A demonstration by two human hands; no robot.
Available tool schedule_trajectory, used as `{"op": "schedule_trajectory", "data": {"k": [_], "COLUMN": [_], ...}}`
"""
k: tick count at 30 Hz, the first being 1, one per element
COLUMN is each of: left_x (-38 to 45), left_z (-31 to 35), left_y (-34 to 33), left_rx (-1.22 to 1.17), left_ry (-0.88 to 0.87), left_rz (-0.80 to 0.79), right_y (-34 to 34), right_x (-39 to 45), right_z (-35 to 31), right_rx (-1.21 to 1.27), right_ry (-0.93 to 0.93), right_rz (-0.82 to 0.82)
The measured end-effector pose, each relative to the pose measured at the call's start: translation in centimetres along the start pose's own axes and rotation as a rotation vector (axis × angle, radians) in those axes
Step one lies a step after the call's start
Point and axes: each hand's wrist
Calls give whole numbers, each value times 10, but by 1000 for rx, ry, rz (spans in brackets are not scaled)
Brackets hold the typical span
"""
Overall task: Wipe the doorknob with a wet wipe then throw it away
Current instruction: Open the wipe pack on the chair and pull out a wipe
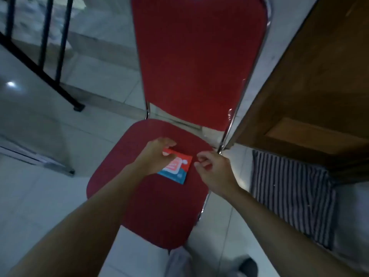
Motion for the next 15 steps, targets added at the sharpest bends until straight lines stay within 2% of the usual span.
{"op": "schedule_trajectory", "data": {"k": [5, 11, 15], "left_x": [14, 39, 44], "left_z": [-51, -95, -105], "left_y": [-28, -68, -80], "left_rx": [101, 186, 237], "left_ry": [-52, -206, -294], "left_rz": [-74, -155, -96], "right_y": [-53, -102, -114], "right_x": [11, 33, 38], "right_z": [32, 76, 94], "right_rx": [-43, -88, -164], "right_ry": [-29, -46, -60], "right_rz": [-34, -33, -29]}}
Point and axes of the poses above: each hand's wrist, its own x-axis towards the middle knuckle, its own y-axis out of the back of the hand, z = x × y, and after that the axes turned 13 degrees about x, right-handed
